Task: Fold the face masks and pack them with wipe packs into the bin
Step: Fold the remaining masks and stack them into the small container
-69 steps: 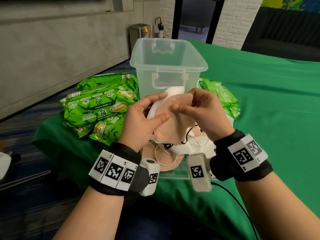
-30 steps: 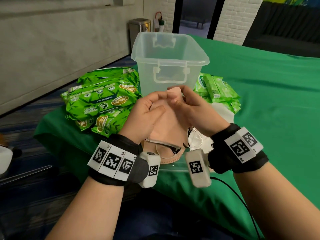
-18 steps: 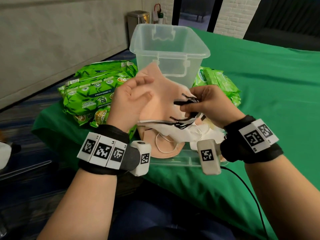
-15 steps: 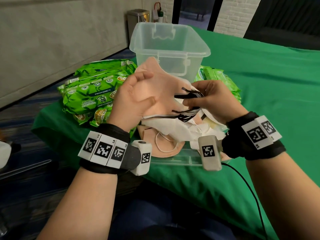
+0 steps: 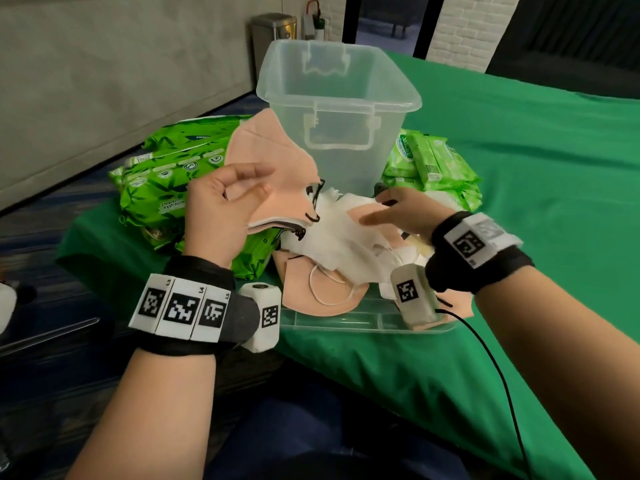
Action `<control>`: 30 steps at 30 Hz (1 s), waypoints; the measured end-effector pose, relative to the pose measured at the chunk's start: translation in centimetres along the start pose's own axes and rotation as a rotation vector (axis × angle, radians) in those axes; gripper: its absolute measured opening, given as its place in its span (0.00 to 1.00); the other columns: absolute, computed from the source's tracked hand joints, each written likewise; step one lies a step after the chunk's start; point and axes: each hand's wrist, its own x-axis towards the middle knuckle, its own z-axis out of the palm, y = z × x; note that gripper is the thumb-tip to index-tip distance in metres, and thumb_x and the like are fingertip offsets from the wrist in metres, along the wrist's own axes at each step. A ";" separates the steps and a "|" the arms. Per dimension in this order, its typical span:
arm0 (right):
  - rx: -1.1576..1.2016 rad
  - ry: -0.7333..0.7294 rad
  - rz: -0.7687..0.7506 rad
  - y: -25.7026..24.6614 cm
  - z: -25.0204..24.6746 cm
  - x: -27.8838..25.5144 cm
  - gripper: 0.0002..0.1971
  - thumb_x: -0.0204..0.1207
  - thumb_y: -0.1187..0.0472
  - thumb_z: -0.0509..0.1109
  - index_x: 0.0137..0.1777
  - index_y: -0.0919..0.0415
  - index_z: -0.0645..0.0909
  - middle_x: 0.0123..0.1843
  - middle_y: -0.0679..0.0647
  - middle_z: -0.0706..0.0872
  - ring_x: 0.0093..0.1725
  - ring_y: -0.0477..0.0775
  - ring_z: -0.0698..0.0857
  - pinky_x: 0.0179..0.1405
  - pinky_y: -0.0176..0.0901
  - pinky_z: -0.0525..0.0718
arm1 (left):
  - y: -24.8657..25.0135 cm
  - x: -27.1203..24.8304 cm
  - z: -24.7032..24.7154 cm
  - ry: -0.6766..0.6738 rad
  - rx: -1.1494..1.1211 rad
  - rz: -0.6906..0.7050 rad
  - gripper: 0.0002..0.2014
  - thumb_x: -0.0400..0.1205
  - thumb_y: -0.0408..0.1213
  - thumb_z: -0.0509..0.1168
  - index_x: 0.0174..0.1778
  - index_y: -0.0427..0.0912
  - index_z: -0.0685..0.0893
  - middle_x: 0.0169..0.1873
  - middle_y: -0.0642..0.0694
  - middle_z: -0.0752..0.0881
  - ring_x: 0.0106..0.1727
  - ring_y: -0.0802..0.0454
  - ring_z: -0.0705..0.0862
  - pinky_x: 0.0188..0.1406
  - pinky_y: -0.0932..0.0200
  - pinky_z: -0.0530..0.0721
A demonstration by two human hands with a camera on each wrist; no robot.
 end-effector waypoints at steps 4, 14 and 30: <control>-0.303 0.010 0.124 0.5 1.8 1.9 0.46 0.61 0.47 0.80 0.75 0.62 0.63 0.69 0.60 0.76 0.68 0.62 0.74 0.59 0.49 0.75 | -0.2 -0.1 0.0 0.012 -0.007 -0.017 0.16 0.74 0.24 0.70 0.40 0.55 0.86 0.34 0.67 0.88 0.45 0.66 0.85 0.56 0.61 0.81; 0.103 0.134 0.077 -0.8 1.8 2.1 0.34 0.62 0.72 0.79 0.68 0.61 0.69 0.55 0.60 0.79 0.31 0.53 0.81 0.14 0.36 0.80 | -0.3 -0.4 -0.2 0.006 -0.023 -0.067 0.16 0.74 0.24 0.70 0.40 0.56 0.87 0.42 0.56 0.88 0.47 0.59 0.84 0.57 0.54 0.82; 0.874 0.112 -0.402 -3.4 -4.7 -3.9 0.25 0.56 0.70 0.80 0.53 0.63 0.76 0.44 0.60 0.85 0.34 0.53 0.84 0.27 0.40 0.82 | 0.8 -0.7 2.7 -0.070 -0.097 -0.238 0.14 0.81 0.50 0.62 0.45 0.46 0.89 0.47 0.50 0.89 0.54 0.55 0.85 0.60 0.59 0.78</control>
